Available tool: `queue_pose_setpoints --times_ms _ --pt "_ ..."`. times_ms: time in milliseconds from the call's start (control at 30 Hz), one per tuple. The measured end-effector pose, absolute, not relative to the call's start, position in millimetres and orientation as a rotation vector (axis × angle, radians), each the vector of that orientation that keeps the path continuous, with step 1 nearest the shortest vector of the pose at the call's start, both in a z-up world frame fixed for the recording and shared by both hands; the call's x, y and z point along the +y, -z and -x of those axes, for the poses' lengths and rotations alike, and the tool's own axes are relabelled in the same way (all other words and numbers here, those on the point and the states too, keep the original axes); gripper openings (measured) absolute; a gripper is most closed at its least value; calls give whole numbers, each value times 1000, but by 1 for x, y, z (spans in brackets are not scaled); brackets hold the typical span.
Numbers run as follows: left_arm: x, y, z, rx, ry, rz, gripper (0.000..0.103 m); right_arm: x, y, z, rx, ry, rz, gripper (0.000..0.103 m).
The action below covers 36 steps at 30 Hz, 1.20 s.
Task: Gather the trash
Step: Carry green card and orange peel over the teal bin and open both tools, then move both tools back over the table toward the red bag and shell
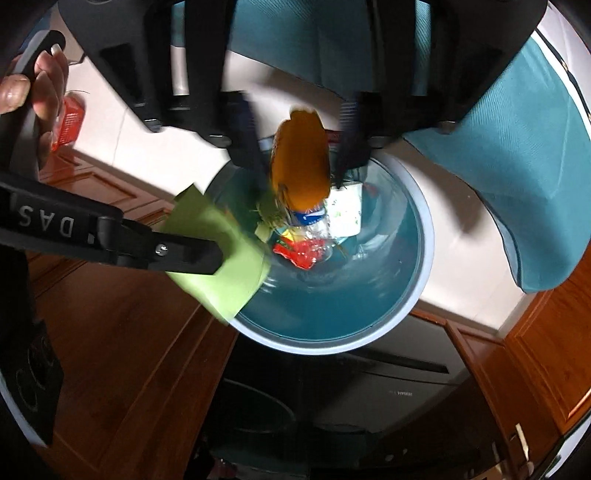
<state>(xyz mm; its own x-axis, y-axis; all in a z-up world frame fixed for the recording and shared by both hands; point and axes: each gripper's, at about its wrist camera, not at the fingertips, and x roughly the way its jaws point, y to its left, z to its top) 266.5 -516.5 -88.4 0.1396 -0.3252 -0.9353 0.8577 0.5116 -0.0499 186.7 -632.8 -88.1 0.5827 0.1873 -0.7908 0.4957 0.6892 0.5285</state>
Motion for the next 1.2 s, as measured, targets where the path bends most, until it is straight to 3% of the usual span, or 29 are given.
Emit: queue_pose_setpoints --times_ms 33,67,100,300,667,1200 --pt "-517 87 -264 1104 915 -598 70 -633 88 -189 958 208 -827 69" --pt "-516 84 -264 1084 900 -609 73 -634 88 -191 958 215 -842 83" --pt "-516 83 -264 1072 892 -616 74 -635 87 -190 949 227 -853 86" --pt "-504 78 -268 1092 872 -597 77 -632 82 -186 961 267 -857 92" --pt "-468 58 -244 1085 863 -565 85 -599 63 -176 1011 221 -780 92" --pt "-315 -2 -193 1025 781 -445 95 -466 -3 -146 1025 48 -614 93"
